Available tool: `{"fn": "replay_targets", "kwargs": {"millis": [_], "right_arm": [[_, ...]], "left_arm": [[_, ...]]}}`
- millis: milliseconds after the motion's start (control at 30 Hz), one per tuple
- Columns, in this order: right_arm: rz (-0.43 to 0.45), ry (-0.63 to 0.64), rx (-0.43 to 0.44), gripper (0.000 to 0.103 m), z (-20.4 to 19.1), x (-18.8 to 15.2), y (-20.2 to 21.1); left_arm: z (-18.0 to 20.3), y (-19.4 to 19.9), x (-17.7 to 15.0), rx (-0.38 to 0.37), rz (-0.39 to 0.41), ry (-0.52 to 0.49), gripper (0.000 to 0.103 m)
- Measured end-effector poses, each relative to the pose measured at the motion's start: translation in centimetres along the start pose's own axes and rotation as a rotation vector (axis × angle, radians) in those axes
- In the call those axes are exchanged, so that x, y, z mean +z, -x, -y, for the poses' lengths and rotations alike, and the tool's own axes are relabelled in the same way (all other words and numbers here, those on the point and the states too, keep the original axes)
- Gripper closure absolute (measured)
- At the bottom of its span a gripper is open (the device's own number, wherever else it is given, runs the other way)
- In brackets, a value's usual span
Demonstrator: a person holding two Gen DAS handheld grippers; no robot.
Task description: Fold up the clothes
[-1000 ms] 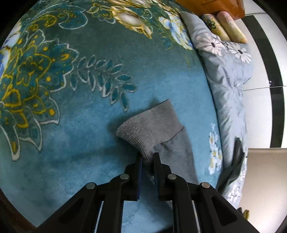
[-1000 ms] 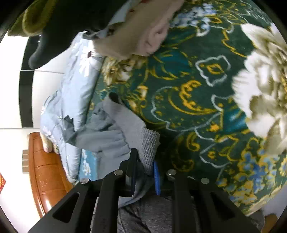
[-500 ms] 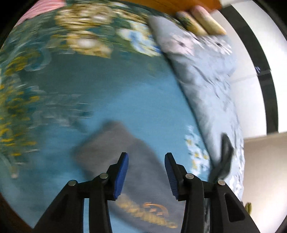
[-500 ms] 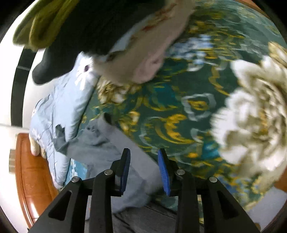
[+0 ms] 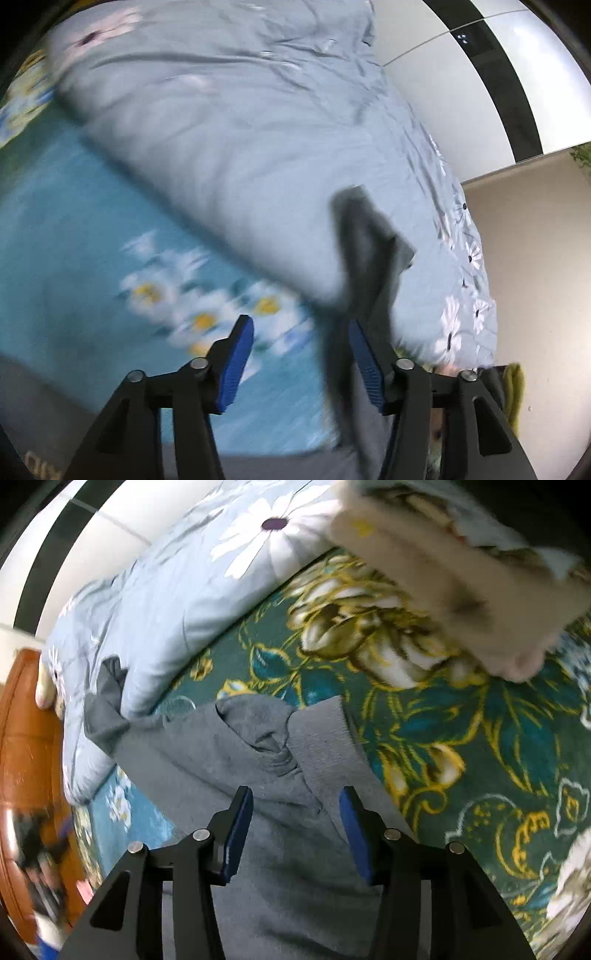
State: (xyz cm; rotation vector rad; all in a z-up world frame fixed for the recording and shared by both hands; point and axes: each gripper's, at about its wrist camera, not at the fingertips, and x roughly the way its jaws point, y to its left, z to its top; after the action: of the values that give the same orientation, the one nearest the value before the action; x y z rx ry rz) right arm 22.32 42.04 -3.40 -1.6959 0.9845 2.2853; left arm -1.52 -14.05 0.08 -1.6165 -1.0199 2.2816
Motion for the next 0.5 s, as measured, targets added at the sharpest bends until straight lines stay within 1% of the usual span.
{"fn": "replay_targets", "kwargs": {"millis": [100,167,267,333,433,467,500], "right_arm": [[-0.008,-0.003,0.007,0.052,0.5,0.1,-0.6],[0.002,-0.012,0.008,0.052,1.0,0.0,-0.5],[0.008,-0.026,0.017,0.051,1.7,-0.1,-0.3],[0.006,-0.031,0.022,0.051,2.0,-0.1,-0.3],[0.001,-0.035,0.027,0.051,2.3,-0.2,-0.3],[-0.001,-0.036,0.032,0.051,2.3,-0.1,-0.3],[0.000,-0.033,0.037,0.051,2.2,-0.1,-0.2]], "left_arm": [[3.9,-3.5,3.5,0.012,0.010,0.012,0.043],[5.7,-5.3,5.2,0.008,0.016,0.021,0.043],[8.3,-8.1,6.7,0.001,-0.006,0.029,0.043],[9.7,-9.8,7.3,0.021,-0.030,0.008,0.043],[11.2,-12.0,8.3,0.153,-0.031,-0.045,0.043],[11.2,-12.7,8.5,0.206,-0.030,-0.047,0.045],[11.1,-13.1,8.6,0.243,-0.035,-0.042,0.045]]}}
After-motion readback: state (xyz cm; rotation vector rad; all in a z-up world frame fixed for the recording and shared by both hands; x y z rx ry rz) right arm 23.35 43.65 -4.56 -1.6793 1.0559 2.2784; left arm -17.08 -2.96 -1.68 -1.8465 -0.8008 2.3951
